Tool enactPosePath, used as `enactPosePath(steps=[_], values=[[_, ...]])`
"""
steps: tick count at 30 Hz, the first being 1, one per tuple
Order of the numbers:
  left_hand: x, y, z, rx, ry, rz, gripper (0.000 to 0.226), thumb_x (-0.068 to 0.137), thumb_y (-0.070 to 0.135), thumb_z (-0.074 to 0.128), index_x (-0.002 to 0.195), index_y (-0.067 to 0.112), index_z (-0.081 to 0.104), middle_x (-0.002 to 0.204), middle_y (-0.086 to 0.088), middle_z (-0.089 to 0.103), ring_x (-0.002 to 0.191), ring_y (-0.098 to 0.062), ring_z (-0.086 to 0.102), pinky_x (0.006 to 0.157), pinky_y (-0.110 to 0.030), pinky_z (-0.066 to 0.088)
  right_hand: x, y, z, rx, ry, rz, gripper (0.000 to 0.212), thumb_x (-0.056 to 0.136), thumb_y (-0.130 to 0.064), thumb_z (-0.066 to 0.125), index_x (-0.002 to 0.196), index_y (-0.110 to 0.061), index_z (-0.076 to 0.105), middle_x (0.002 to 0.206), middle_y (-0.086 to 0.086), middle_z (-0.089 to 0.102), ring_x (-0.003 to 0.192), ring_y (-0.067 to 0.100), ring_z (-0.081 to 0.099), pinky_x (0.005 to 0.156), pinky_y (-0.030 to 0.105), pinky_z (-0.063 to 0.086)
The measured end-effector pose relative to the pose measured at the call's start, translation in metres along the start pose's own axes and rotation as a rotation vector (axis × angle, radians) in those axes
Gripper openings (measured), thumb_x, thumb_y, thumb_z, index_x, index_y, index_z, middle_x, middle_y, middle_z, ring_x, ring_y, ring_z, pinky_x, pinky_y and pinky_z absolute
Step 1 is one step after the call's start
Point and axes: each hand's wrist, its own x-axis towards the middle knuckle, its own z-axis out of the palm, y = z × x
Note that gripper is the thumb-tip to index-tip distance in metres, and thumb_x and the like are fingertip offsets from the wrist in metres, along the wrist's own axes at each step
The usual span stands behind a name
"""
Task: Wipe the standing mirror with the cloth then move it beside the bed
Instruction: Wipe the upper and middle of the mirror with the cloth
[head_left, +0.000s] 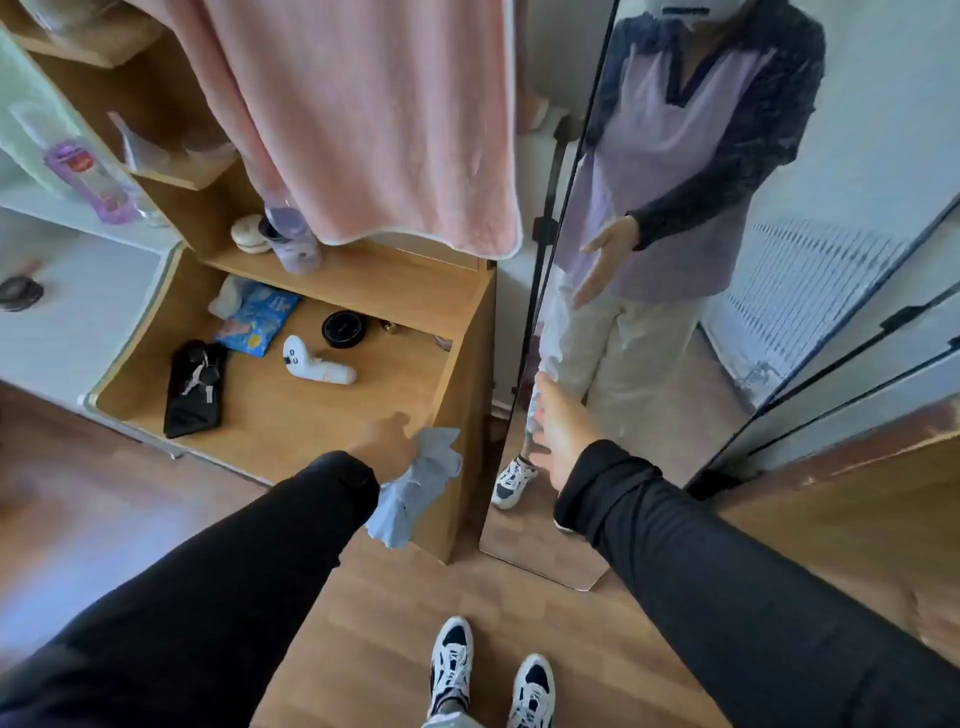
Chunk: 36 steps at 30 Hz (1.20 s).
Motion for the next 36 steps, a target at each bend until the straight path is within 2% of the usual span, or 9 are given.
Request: enactPosePath(steps=[6, 9, 12, 17, 20, 24, 28, 31, 36], values=[[0.005, 0.027, -0.01, 0.435, -0.122, 0.045, 0.029, 0.1, 0.017, 0.047, 0.118, 0.0, 0.063, 0.073, 0.001, 0.044, 0.088, -0.02, 0.049, 0.076, -0.027, 0.038, 0.018, 0.002, 0.0, 0.009, -0.059, 0.041, 0.067, 0.102, -0.054, 0.045, 0.157, -0.019, 0.03, 0.161, 0.003, 0.033, 0.145, 0.027, 0.035, 0.119, 0.052, 0.031], [-0.001, 0.05, -0.03, 0.658, -0.221, 0.086, 0.031, 0.1, 0.018, 0.048, 0.121, 0.002, 0.064, 0.075, 0.002, 0.045, 0.089, -0.02, 0.048, 0.078, -0.028, 0.041, 0.021, 0.003, 0.001, -0.004, -0.068, 0.059, 0.062, 0.102, -0.049, 0.048, 0.155, -0.017, 0.035, 0.158, 0.003, 0.038, 0.143, 0.025, 0.038, 0.118, 0.048, 0.032], [-0.012, 0.078, -0.047, 0.656, -0.292, 0.11, 0.035, 0.102, 0.021, 0.043, 0.123, 0.003, 0.062, 0.108, -0.01, 0.062, 0.087, -0.019, 0.049, 0.074, -0.023, 0.042, 0.015, 0.0, 0.003, 0.0, -0.111, 0.063, 0.048, 0.104, -0.039, 0.05, 0.145, -0.014, 0.045, 0.128, -0.001, 0.058, 0.109, 0.017, 0.056, 0.104, 0.037, 0.039], [-0.022, 0.121, -0.077, -0.041, -0.453, 0.071, 0.027, 0.082, 0.008, 0.048, 0.105, 0.007, 0.065, 0.105, -0.014, 0.066, 0.093, -0.029, 0.066, 0.09, -0.043, 0.057, 0.013, -0.01, 0.011, -0.006, -0.087, 0.095, 0.067, 0.096, -0.056, 0.056, 0.151, -0.021, 0.04, 0.149, 0.005, 0.047, 0.131, 0.026, 0.046, 0.112, 0.05, 0.037], [-0.024, 0.141, -0.08, -0.493, -0.542, 0.135, 0.02, 0.082, 0.003, 0.046, 0.078, 0.004, 0.066, 0.082, -0.011, 0.063, 0.071, -0.023, 0.064, 0.081, -0.039, 0.06, 0.012, -0.019, 0.008, 0.201, -0.093, 0.161, 0.069, 0.09, -0.065, 0.059, 0.133, -0.011, 0.056, 0.121, 0.009, 0.06, 0.119, 0.026, 0.054, 0.109, 0.054, 0.041], [-0.024, 0.167, -0.071, -0.883, -0.598, 0.161, 0.02, 0.087, 0.0, 0.042, 0.093, 0.002, 0.061, 0.085, -0.013, 0.06, 0.079, -0.027, 0.061, 0.086, -0.042, 0.056, 0.011, -0.035, 0.0, 0.409, -0.074, 0.029, 0.076, 0.082, -0.067, 0.064, 0.131, -0.009, 0.061, 0.136, 0.018, 0.062, 0.125, 0.035, 0.058, 0.097, 0.052, 0.049], [-0.03, 0.186, -0.061, -0.962, -0.653, 0.24, 0.022, 0.09, 0.002, 0.044, 0.103, 0.0, 0.061, 0.089, -0.013, 0.061, 0.079, -0.024, 0.061, 0.079, -0.035, 0.056, 0.008, -0.047, -0.02, 0.714, -0.112, -0.044, 0.058, 0.091, -0.049, 0.067, 0.138, -0.016, 0.057, 0.144, 0.01, 0.056, 0.135, 0.035, 0.05, 0.112, 0.065, 0.033], [-0.03, 0.2, -0.057, -0.763, -0.551, 0.348, 0.016, 0.089, 0.006, 0.048, 0.097, 0.007, 0.061, 0.09, -0.011, 0.06, 0.078, -0.021, 0.061, 0.083, -0.037, 0.058, 0.009, -0.051, -0.039, 0.797, -0.097, -0.173, 0.025, 0.101, -0.021, 0.056, 0.123, -0.009, 0.062, 0.122, 0.016, 0.068, 0.113, 0.031, 0.064, 0.112, 0.059, 0.038], [-0.022, 0.236, -0.066, -0.552, -0.039, 0.434, 0.015, 0.095, 0.013, 0.046, 0.095, 0.019, 0.06, 0.092, -0.008, 0.067, 0.094, -0.033, 0.068, 0.089, -0.048, 0.055, 0.002, -0.082, -0.072, 0.48, 0.104, -0.432, 0.031, 0.1, -0.007, 0.057, 0.128, -0.018, 0.063, 0.117, 0.013, 0.071, 0.105, 0.025, 0.068, 0.099, 0.043, 0.052]])
